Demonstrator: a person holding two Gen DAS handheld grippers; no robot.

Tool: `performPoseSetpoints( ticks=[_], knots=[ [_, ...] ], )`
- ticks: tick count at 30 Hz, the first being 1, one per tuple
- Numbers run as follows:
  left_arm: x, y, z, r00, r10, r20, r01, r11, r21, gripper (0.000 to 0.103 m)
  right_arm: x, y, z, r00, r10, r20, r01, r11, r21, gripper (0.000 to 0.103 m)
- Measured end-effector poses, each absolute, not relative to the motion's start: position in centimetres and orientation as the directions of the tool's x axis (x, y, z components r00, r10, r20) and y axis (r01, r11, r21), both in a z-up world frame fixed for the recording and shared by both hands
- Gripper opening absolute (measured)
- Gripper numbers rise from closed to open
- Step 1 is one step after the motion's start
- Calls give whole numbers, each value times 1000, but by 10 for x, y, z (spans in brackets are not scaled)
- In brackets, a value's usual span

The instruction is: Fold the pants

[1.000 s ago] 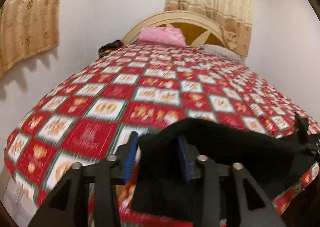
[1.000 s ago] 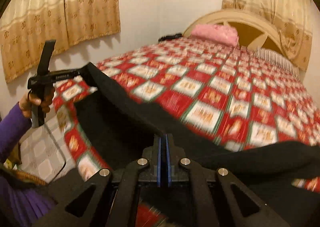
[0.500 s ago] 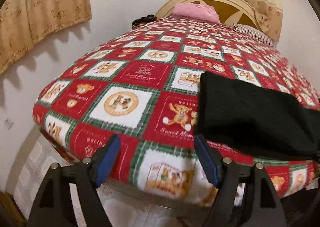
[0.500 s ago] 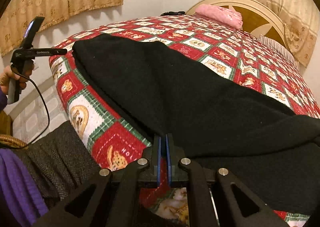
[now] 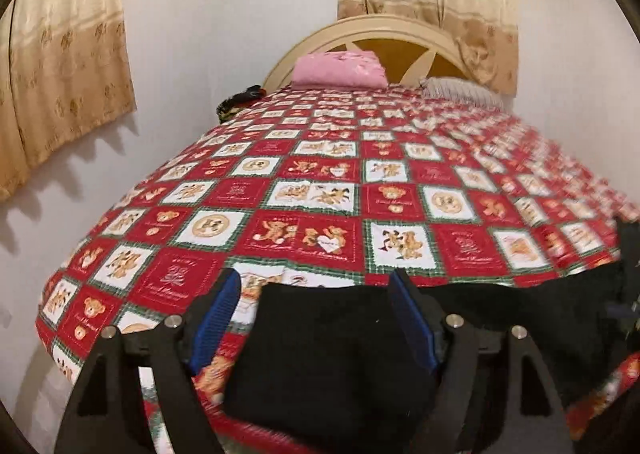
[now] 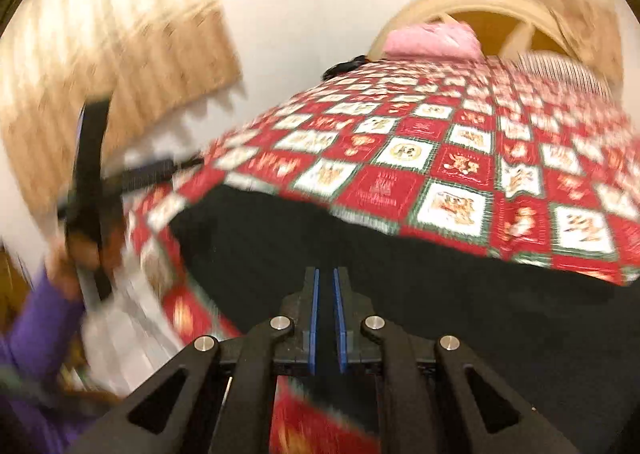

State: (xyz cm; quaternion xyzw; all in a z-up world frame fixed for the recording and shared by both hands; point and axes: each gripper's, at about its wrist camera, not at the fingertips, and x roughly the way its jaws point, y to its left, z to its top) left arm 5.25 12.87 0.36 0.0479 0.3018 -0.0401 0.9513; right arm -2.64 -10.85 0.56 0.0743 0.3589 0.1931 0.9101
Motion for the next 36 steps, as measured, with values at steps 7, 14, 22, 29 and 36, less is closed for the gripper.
performPoseSetpoints(
  ticks=[7, 14, 22, 29, 36],
  knots=[
    [32, 121, -59, 763, 45, -645, 65, 987, 145, 79, 1, -95, -43, 565, 455, -688, -270, 890, 367, 8],
    [29, 134, -60, 771, 19, -636, 38, 996, 75, 91, 1, -97, -44, 529, 481, -699, -289, 876, 385, 8],
    [32, 118, -57, 758, -43, -651, 65, 998, 10, 91, 53, -107, 1, 628, 530, -570, -342, 846, 410, 80],
    [18, 113, -70, 772, 1, -635, 65, 995, 81, 94, 66, -87, -43, 440, 604, -664, -328, 797, 507, 80],
    [21, 113, -70, 767, 5, -642, 63, 995, 82, 96, 40, -66, -48, 346, 627, -698, -392, 773, 499, 80]
  ],
)
